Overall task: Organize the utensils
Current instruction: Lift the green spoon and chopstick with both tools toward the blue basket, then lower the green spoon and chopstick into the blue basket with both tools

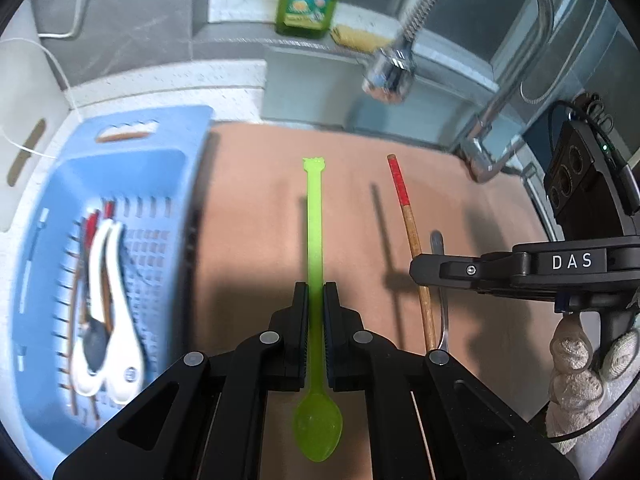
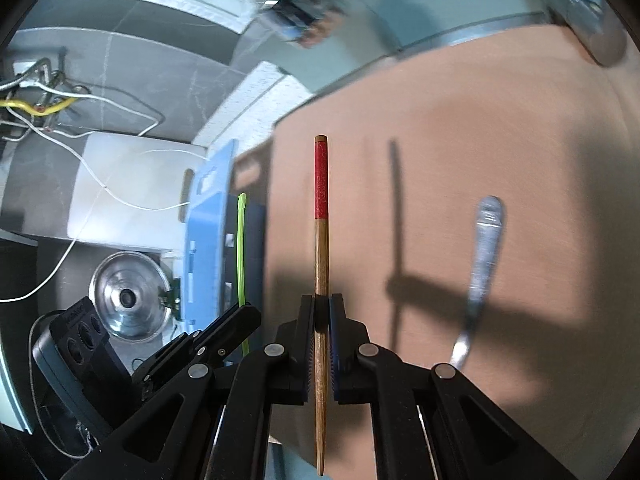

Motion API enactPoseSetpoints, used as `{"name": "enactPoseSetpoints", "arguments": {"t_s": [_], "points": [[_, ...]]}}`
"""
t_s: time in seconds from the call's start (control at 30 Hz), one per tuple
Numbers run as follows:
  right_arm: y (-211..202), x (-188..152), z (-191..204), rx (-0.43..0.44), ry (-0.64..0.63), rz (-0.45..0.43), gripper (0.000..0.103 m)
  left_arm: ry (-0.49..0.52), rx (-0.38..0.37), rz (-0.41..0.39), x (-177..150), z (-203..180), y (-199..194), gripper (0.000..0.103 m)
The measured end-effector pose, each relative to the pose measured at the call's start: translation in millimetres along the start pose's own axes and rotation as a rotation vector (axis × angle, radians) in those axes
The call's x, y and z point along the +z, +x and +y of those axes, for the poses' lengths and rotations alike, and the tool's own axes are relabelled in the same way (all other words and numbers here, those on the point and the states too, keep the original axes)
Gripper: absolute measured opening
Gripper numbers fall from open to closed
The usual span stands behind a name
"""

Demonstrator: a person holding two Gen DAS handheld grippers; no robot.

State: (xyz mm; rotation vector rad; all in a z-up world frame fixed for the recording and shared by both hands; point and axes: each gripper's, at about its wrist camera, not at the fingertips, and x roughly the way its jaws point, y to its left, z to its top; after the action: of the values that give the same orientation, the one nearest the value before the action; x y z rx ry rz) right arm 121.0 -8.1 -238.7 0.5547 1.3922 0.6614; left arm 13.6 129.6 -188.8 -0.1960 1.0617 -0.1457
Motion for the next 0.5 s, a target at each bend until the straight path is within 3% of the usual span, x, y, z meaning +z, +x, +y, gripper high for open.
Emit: {"name": "enactPoseSetpoints", "arguments": {"t_s": [0.23,0.5], "points": [[25,-4,59,0.042,-0.071,0.028,0.006,-0.062,0.046,-0.053,1,58,-35,0.006],[80,-12,116,0.039,-0.124,0.079,0.006,-0.124,0.119,-0.038,-8,123,-40,0.006]]}}
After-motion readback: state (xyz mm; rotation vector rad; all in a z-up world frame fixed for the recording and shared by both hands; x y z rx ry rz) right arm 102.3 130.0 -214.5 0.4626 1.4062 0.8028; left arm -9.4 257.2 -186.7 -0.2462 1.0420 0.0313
